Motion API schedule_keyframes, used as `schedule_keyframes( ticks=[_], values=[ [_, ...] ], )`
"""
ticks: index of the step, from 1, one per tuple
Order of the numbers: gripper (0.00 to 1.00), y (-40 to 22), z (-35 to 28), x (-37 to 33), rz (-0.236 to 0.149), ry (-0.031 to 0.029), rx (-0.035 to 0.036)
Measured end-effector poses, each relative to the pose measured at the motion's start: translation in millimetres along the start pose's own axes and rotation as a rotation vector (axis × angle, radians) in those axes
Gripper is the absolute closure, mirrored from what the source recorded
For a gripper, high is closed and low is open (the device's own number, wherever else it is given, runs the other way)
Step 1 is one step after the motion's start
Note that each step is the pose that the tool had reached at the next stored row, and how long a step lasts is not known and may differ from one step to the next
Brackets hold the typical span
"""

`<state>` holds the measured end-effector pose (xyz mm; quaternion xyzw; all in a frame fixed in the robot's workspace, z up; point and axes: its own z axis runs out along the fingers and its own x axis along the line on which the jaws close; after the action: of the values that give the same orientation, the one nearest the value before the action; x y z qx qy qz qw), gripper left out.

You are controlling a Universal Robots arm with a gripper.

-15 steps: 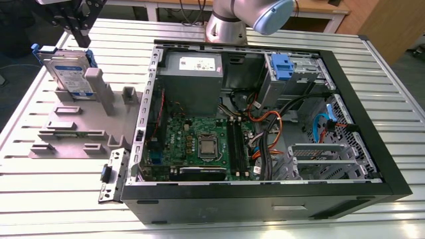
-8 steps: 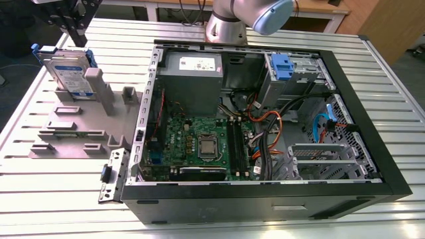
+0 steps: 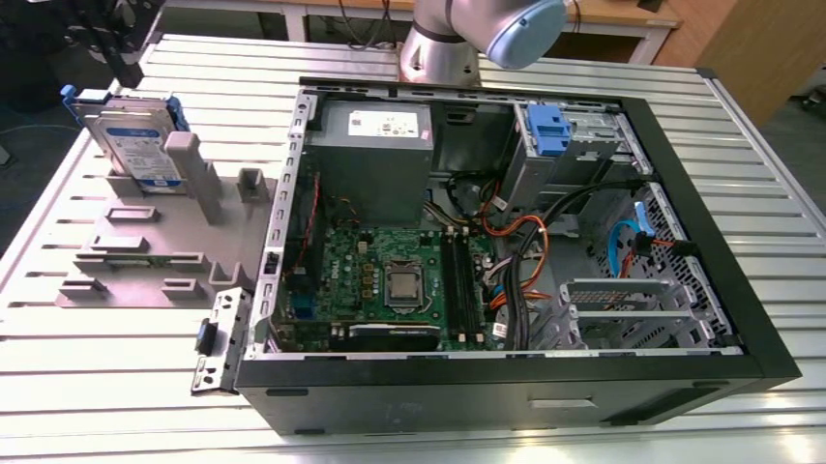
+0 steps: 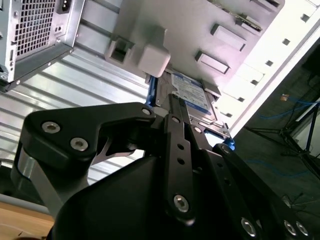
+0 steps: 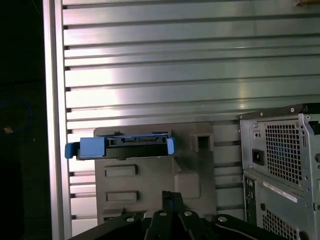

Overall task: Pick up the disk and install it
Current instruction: 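Reach for the disk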

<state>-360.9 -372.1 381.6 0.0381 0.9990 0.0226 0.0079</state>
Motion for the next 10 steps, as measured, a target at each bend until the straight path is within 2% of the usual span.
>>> schedule_keyframes(
  ticks=[2, 10],
  values=[
    [0.89, 0.6, 0.5, 2.8, 0.000, 0.0000, -0.0005],
    [0.89, 0.6, 0.6, 3.1, 0.000, 0.0001, -0.0005]
  ],
)
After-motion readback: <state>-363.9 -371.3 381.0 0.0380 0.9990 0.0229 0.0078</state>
